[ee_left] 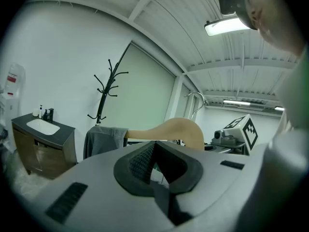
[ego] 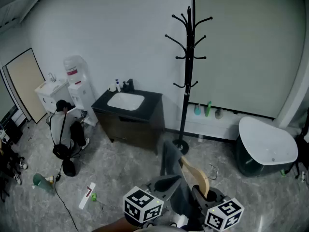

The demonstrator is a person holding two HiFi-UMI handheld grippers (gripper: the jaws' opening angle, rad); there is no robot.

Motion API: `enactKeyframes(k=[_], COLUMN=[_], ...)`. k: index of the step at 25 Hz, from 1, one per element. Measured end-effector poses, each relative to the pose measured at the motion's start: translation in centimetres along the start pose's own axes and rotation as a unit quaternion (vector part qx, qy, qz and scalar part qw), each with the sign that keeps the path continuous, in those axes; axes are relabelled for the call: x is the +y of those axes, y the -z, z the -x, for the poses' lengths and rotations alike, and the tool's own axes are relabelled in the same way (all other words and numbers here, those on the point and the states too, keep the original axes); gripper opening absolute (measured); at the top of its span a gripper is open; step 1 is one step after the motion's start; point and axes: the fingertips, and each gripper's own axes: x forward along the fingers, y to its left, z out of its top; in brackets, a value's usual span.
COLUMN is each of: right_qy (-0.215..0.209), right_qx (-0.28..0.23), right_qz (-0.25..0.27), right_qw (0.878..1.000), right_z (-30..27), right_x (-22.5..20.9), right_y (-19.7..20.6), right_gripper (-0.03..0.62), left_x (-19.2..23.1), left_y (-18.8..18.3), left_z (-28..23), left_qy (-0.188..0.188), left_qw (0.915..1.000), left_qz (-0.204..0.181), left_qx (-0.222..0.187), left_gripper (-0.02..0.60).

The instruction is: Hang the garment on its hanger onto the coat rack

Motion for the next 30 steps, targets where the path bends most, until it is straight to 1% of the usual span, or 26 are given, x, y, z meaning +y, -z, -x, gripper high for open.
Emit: enactKeyframes(k=[4, 14, 24, 30], right_qy=[0.005, 0.013, 0.001, 0.001], right_qx=[-0.001, 0.000, -0.010, -0.013], right_qz=[0.000, 0.002, 0.010, 0.007], right_qw=[1.000, 1.000, 1.000, 1.000], right_z=[0.6, 2.2, 3.4, 2.6], right_x=[-1.1, -3.4, -5.8, -7.6], right_y=[0.0, 0.2, -0.4, -1.4], right_gripper=[0.017, 0.017, 0.017, 0.017], left_x=[-0.5, -2.0, -3.0, -2.1], left_y=[0.1, 0.8, 1.2, 0.8], left_z=[-0.8, -2.9, -5.7, -7.5], left_qy=[0.003, 0.000, -0.016, -0.019], left_qw=[1.0000, 1.0000, 0.9998, 0.9998], left_qz=[0.006, -0.001, -0.003, 0.000], left_qx=[-0.001, 0.008, 0.010, 0.011], left_gripper=[0.005, 0.005, 0.005, 0.005])
